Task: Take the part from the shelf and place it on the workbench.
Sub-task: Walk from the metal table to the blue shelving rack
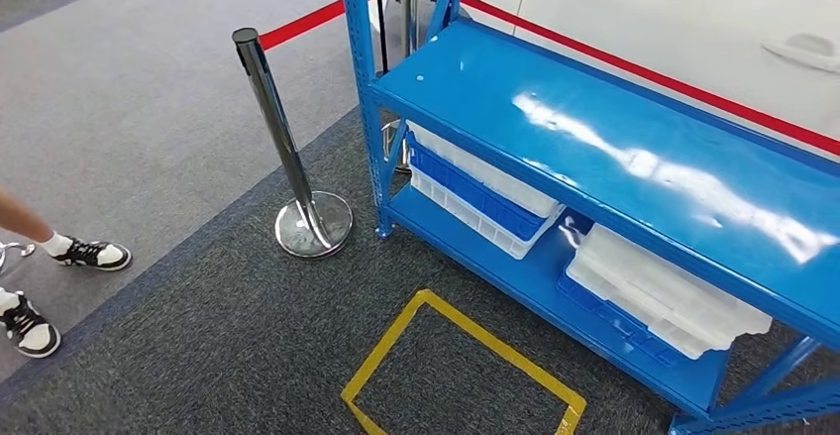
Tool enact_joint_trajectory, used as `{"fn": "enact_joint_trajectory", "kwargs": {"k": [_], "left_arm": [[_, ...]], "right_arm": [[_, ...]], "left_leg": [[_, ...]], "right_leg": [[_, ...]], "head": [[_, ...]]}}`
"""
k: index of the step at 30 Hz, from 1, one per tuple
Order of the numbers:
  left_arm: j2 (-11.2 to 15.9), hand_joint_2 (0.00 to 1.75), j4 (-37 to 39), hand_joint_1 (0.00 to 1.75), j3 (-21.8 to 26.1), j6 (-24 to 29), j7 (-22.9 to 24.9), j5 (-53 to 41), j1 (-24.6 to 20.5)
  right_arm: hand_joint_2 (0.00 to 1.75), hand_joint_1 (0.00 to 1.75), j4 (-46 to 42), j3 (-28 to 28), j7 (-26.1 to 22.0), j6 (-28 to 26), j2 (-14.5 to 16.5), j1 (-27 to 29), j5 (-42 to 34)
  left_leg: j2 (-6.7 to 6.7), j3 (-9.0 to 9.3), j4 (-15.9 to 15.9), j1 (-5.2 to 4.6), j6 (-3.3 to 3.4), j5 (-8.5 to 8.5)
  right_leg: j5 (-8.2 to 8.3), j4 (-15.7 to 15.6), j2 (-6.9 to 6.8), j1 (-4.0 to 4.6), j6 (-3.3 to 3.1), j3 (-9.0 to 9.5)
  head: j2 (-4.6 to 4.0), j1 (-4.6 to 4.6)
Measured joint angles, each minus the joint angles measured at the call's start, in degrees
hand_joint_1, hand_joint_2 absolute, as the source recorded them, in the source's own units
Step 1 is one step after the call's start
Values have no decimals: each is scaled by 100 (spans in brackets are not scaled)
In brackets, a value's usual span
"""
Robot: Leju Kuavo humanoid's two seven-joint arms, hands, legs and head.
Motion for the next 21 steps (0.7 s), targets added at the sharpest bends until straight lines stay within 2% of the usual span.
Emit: {"fn": "enact_joint_trajectory", "kwargs": {"k": [1, 2, 3, 5, 6, 7, 9, 10, 11, 12, 13, 14, 16, 17, 18, 20, 21], "left_arm": [[10, 175, 0, 0, -20, 16, -10, -13, 5], [19, 175, 0, 0, -41, 30, -16, -16, 8], [28, 175, 0, 0, -65, 42, -20, -17, 9], [44, 175, 0, 0, -132, 52, -32, -19, 9], [57, 175, -1, 0, -170, 51, -40, -20, 13], [70, 175, -2, 0, -205, 47, -51, -21, 23], [98, 175, -11, 0, -250, 31, -67, -27, 60], [110, 175, -22, 0, -262, 15, -74, -29, 79], [119, 175, -34, 0, -271, -2, -79, -32, 93], [126, 175, -46, 0, -281, -21, -83, -33, 98], [131, 175, -56, 0, -291, -36, -89, -33, 96], [133, 175, -66, 0, -300, -45, -93, -33, 91], [124, 175, -97, 0, -315, -55, -99, -32, 86], [117, 175, -127, 0, -320, -60, -98, -31, 85], [108, 175, -164, 0, -323, -66, -93, -31, 81], [94, 175, -249, 0, -324, -74, -83, -31, 53], [90, 175, -287, 0, -325, -76, -76, -30, 40]], "right_arm": [[0, 0, 0, -22, -26, -1, 10, -4, -18], [0, 0, 0, -45, -44, -2, 20, -7, -32], [0, 0, 0, -65, -55, -2, 28, -6, -40], [0, 0, 1, -98, -66, -2, 33, 22, -49], [0, 0, 2, -112, -68, -2, 38, 38, -51], [0, 0, 3, -124, -70, -1, 44, 47, -52], [0, 0, 4, -140, -68, -2, 61, 38, -55], [0, 0, 4, -149, -59, -8, 66, 31, -61], [0, 0, 4, -159, -41, -20, 69, 27, -71], [0, 0, 4, -172, -11, -32, 70, 27, -86], [0, 0, 4, -184, 21, -42, 72, 29, -102], [0, 0, 4, -198, 57, -55, 72, 32, -120], [0, 0, 3, -224, 113, -87, 72, 27, -147], [0, 0, 3, -236, 132, -103, 74, 22, -155], [0, 0, 2, -243, 140, -113, 76, 17, -158], [0, 0, 2, -251, 147, -115, 82, 21, -158], [0, 0, 2, -255, 149, -115, 94, 22, -158]], "left_leg": [[-120, 149, -337, 0, 21, 124], [-214, 232, -545, -5, 37, 180], [-251, 251, -618, -16, 50, 179], [-124, 256, -663, -17, 94, 223], [-53, 269, -699, -7, 131, 256], [26, 279, -737, 7, 177, 291], [188, 271, -770, 2, 235, 326], [276, 253, -766, -11, 250, 329], [362, 239, -761, -22, 249, 328], [444, 229, -756, -29, 248, 323], [516, 225, -753, -31, 243, 316], [580, 233, -749, -32, 233, 304], [700, 266, -732, -48, 194, 267], [757, 282, -722, -58, 165, 247], [812, 300, -716, -67, 134, 232], [913, 338, -716, -70, 73, 211], [865, 345, -685, -62, 40, 176]], "right_leg": [[8, 13, 69, 4, 26, -15], [20, 22, 127, 2, 60, -36], [37, 22, 184, -2, 102, -57], [72, 8, 273, -16, 186, -89], [46, 40, 206, -11, 214, -111], [-49, 160, 70, -4, 237, -170], [-417, 729, -271, -1, 274, -424], [-607, 1103, -357, -9, 298, -588], [-716, 1393, -395, -18, 319, -702], [-723, 1512, -419, -22, 333, -728], [-627, 1409, -445, -23, 339, -639], [-460, 1092, -502, -19, 332, -437], [-200, 318, -746, 16, 258, 13], [-141, 71, -834, 42, 208, 145], [-137, -33, -875, 66, 162, 189], [-110, -58, -753, 67, 91, 173], [-87, -86, -693, 51, 60, 176]], "head": [[0, 1], [0, 2], [0, 2], [0, 4], [0, 8], [0, 20], [0, 41], [0, 48], [0, 48], [0, 48], [0, 49], [0, 49], [0, 48], [0, 46], [0, 44], [0, 43], [0, 42]]}}
